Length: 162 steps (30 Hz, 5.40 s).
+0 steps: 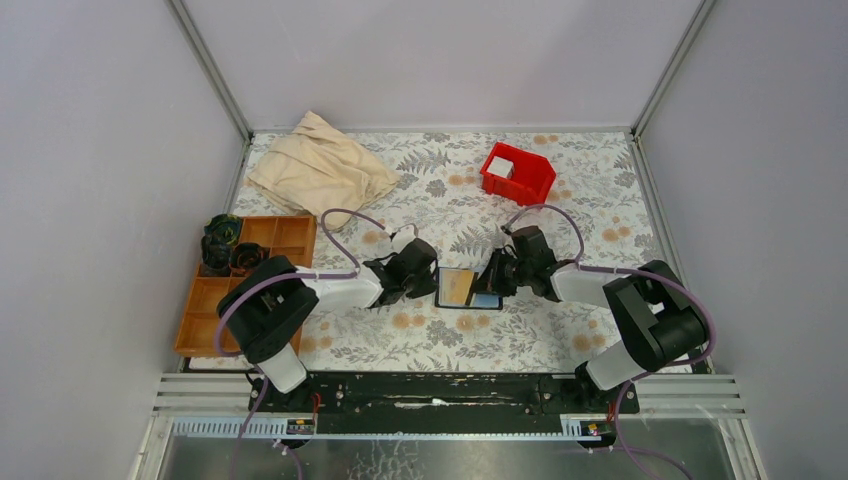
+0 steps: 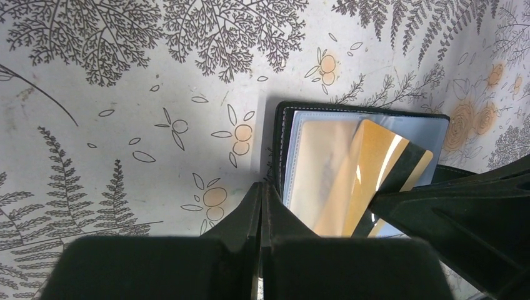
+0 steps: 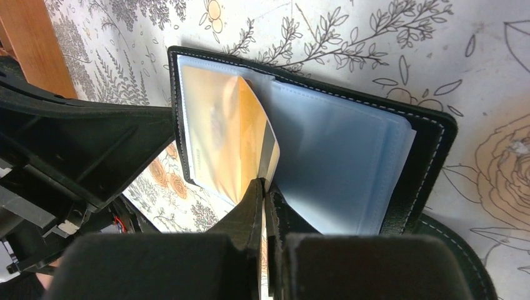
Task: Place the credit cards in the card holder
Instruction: Insert the credit card into the card holder.
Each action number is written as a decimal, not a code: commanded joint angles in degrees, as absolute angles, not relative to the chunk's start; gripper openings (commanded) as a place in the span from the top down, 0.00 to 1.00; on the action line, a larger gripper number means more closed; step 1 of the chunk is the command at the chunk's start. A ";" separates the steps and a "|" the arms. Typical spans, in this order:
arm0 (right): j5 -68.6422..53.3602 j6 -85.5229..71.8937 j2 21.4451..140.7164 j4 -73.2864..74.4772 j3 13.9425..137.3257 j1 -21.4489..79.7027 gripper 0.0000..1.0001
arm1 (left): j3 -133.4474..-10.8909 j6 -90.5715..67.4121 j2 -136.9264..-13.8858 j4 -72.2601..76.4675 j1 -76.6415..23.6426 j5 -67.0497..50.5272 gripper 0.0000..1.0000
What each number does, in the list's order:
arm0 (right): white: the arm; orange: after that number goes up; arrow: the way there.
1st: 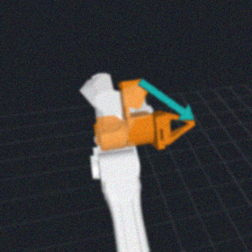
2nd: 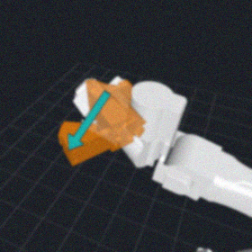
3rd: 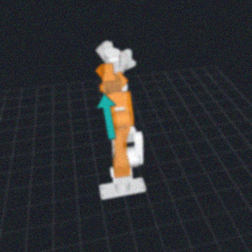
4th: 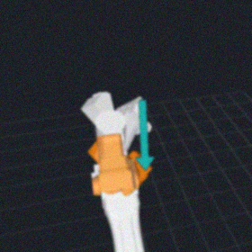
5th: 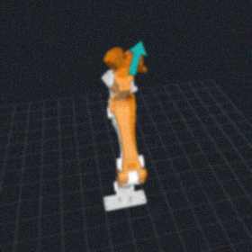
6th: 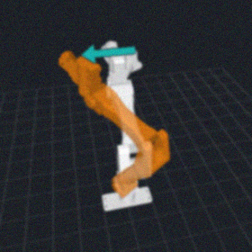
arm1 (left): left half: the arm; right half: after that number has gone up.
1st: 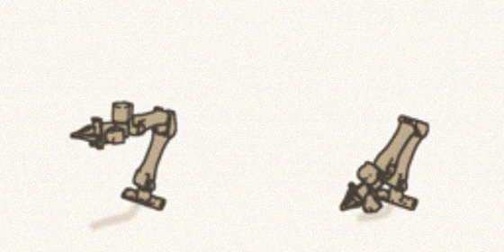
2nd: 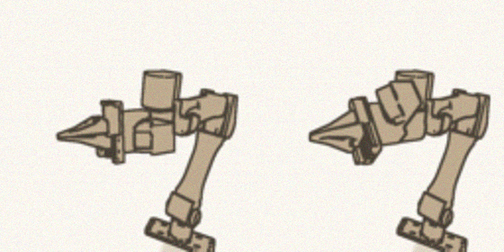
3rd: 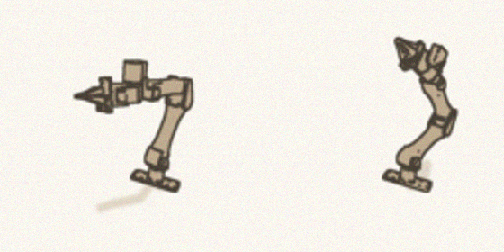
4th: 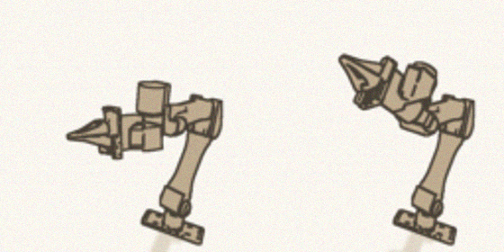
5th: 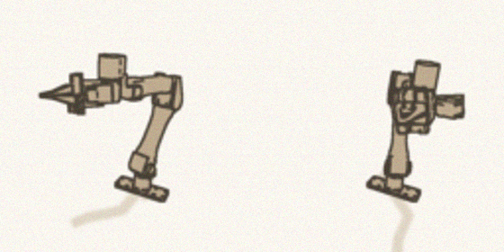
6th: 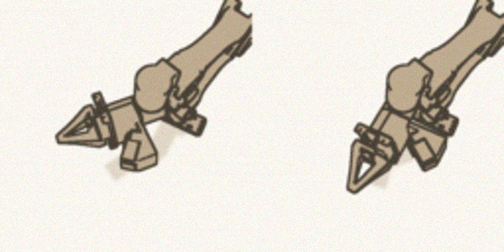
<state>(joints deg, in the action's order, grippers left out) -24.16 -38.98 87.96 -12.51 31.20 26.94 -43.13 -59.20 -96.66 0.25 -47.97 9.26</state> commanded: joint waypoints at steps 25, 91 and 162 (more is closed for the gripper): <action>-30.39 -35.51 93.20 0.21 31.84 25.40 1.00 | -36.92 -57.50 -105.89 -12.02 -49.57 4.36 1.00; -19.72 -36.65 81.54 8.62 34.87 25.72 0.50 | -35.71 -73.97 -107.77 -7.92 -59.91 2.15 1.00; 15.00 -41.89 57.82 32.07 31.91 27.17 0.26 | -34.16 -71.09 -105.13 -1.83 -59.87 0.90 1.00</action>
